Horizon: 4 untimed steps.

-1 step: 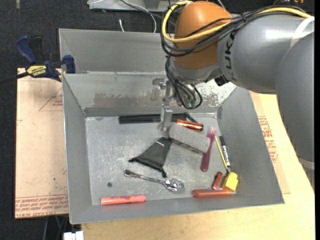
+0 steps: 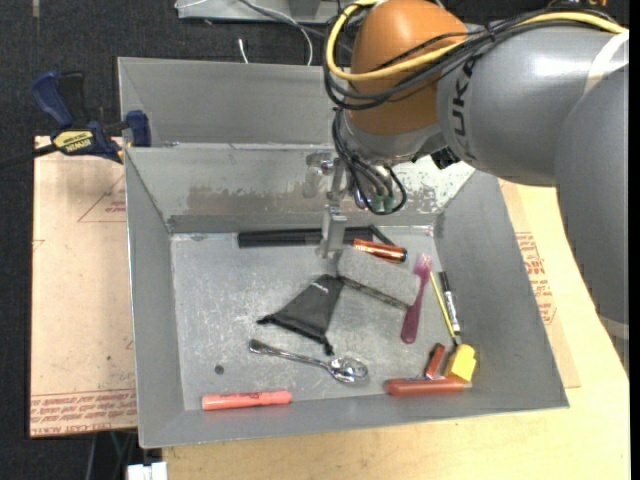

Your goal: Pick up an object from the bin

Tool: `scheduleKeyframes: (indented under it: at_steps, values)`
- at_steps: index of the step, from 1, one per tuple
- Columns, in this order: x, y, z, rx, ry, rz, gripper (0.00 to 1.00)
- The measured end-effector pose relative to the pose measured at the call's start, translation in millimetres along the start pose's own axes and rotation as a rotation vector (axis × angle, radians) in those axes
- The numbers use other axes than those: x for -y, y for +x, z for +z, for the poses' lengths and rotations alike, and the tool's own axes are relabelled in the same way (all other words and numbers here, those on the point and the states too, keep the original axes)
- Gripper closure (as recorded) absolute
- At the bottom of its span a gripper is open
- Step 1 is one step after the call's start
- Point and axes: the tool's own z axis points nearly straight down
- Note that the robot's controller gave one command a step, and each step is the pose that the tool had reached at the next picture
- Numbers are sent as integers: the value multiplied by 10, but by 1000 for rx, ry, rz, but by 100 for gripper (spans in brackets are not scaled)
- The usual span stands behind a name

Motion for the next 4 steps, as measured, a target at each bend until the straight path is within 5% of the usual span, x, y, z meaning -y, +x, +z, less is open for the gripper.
scheduleKeyframes:
  at_steps: [1, 2, 3, 4]
  values:
    - [230, 399, 1251, -7, -2, -482, 0]
    - [180, 484, 745, 6, -1, -332, 0]
    - [214, 440, 1183, -9, -4, -452, 0]
    - [116, 568, 1245, 10, -2, -639, 0]
